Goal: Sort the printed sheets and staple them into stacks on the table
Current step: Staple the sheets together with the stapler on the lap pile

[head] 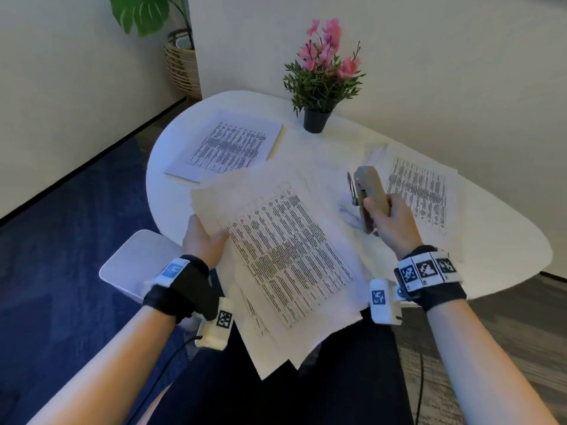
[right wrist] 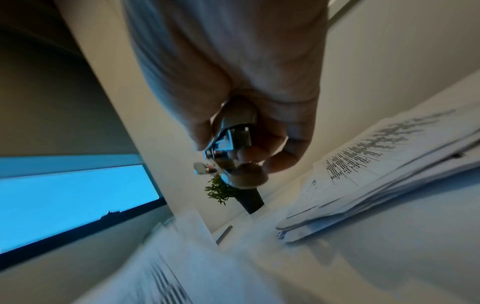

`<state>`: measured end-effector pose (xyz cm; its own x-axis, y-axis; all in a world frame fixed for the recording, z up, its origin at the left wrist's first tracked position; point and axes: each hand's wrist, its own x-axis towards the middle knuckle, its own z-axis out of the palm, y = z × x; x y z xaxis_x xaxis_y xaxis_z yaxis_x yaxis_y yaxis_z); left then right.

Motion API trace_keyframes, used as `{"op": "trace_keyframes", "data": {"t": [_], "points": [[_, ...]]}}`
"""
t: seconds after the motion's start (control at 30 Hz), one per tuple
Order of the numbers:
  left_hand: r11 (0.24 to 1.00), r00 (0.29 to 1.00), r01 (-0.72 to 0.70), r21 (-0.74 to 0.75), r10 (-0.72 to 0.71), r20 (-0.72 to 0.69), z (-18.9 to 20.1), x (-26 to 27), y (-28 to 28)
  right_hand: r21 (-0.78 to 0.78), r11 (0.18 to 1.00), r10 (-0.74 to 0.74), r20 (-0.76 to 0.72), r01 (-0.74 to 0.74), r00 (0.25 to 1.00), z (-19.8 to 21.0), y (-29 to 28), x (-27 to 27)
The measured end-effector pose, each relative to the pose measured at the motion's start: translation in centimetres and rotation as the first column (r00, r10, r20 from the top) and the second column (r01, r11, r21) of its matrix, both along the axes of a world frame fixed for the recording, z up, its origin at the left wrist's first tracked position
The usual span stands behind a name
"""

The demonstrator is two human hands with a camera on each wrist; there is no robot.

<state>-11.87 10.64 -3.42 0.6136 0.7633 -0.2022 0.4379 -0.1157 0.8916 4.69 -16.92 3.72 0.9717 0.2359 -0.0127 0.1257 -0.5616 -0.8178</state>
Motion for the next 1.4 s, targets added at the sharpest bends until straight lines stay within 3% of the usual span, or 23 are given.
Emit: {"op": "trace_keyframes", "data": {"t": [0.1, 0.17, 0.27, 0.33, 0.4, 0.47, 0.53, 0.7, 1.03, 1.23, 1.4], "points": [[0.989, 0.975, 0.147, -0.029, -0.150, -0.164, -1.6, -0.8, -0.5, -0.036, 0.999, 0.018, 0.127, -0.014, 0.992, -0.1, 1.0, -0.2], [0.982, 0.964, 0.186, -0.034, -0.189, -0.187, -1.4, -1.2, -1.4, -0.014, 0.999, 0.046, 0.124, -0.045, 0.991, -0.1, 1.9, -0.6], [0.979, 0.973, 0.136, 0.153, -0.104, -0.205, -0.5, -1.6, -1.9, -0.087, 0.986, 0.145, 0.044, -0.141, 0.988, -0.4, 3.6, -1.5], [0.923, 0.966, 0.183, 0.339, -0.105, -0.236, 0.2, -1.6, -1.5, -0.169, 0.957, 0.236, -0.017, -0.235, 0.972, -1.0, 4.9, -2.2], [0.844, 0.909, 0.379, 0.380, -0.261, -0.325, 0.2, -1.1, -1.1, -0.300, 0.897, 0.325, -0.049, -0.324, 0.944, -1.8, 6.3, -3.0], [0.789, 0.816, 0.540, 0.294, -0.405, -0.412, 0.2, -0.6, -1.7, -0.426, 0.820, 0.391, -0.071, -0.382, 0.918, -2.6, 7.8, -3.7], [0.729, 0.754, 0.616, 0.299, -0.435, -0.493, 0.0, -0.3, -2.5, -0.503, 0.757, 0.428, -0.101, -0.417, 0.898, -3.2, 9.4, -4.3], [0.633, 0.690, 0.690, 0.350, -0.431, -0.582, -0.7, -0.4, -3.3, -0.672, 0.606, 0.495, -0.100, -0.426, 0.863, -4.2, 12.8, -4.8], [0.663, 0.724, 0.661, 0.351, -0.442, -0.529, -0.7, -0.4, -3.1, -0.788, 0.498, 0.555, -0.030, -0.362, 0.831, -5.0, 17.8, -4.8], [0.664, 0.710, 0.671, 0.328, -0.450, -0.542, -1.0, -0.3, -3.2, -0.864, 0.416, 0.587, 0.017, -0.283, 0.810, -5.1, 18.5, -4.3], [0.661, 0.696, 0.682, 0.312, -0.458, -0.553, -0.9, -0.1, -3.3, -0.857, 0.452, 0.529, 0.035, -0.247, 0.848, -5.5, 19.1, -4.8]]}}
